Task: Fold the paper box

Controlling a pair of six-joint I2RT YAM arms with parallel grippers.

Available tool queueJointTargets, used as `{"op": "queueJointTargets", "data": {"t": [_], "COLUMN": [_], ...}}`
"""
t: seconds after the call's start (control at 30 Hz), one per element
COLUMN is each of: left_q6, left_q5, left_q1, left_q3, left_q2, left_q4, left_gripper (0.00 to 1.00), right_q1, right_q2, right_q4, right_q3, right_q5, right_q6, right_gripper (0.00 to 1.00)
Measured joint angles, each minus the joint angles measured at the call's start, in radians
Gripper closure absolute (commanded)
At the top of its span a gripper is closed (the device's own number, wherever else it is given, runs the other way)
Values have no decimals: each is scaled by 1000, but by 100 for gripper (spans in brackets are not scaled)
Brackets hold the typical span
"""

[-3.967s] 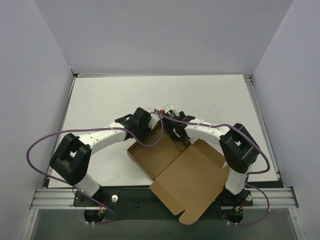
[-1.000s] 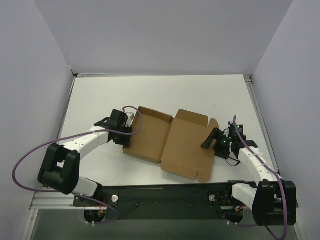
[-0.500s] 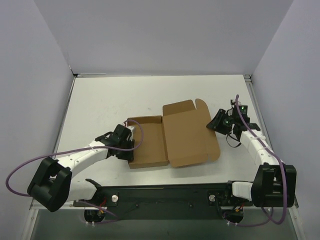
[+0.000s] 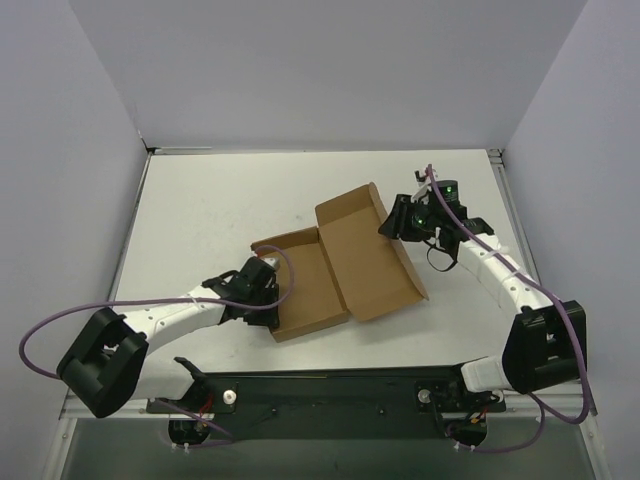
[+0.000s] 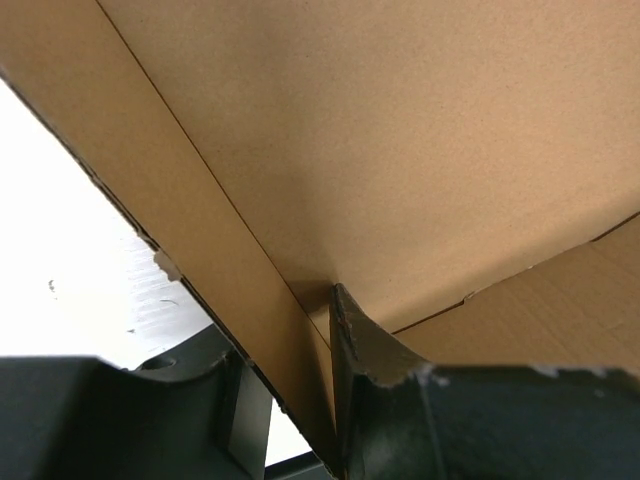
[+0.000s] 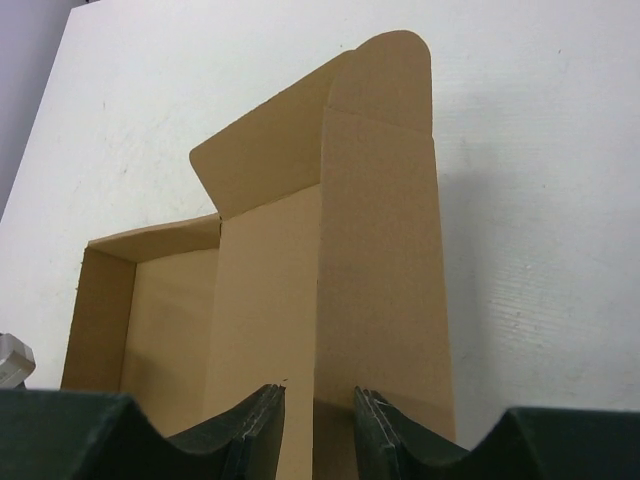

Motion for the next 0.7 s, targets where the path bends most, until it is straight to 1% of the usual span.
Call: {"op": "queueJointTargets", "data": {"t": [0.13, 0.4, 0.57, 0.7], "left_q6": [-22, -53, -71, -85], "left_q5": [-1, -13, -20, -21], "left_q1": [-14, -40, -50, -67], "left_q3": [0, -2, -2, -1], "left_q2": [5, 13, 19, 39], "left_q4": [19, 52, 69, 124], "left_gripper": [66, 66, 65, 64], "right_q1": [13, 56, 131, 233], "right_q2": [-24, -91, -123, -148], "right_q4": [-32, -65, -65, -65], "right_q3": [27, 59, 86, 102], "right_q5": [30, 35, 43, 37], "right_q6": [-19, -26, -18, 7], "right_gripper": [67, 71, 71, 71]}}
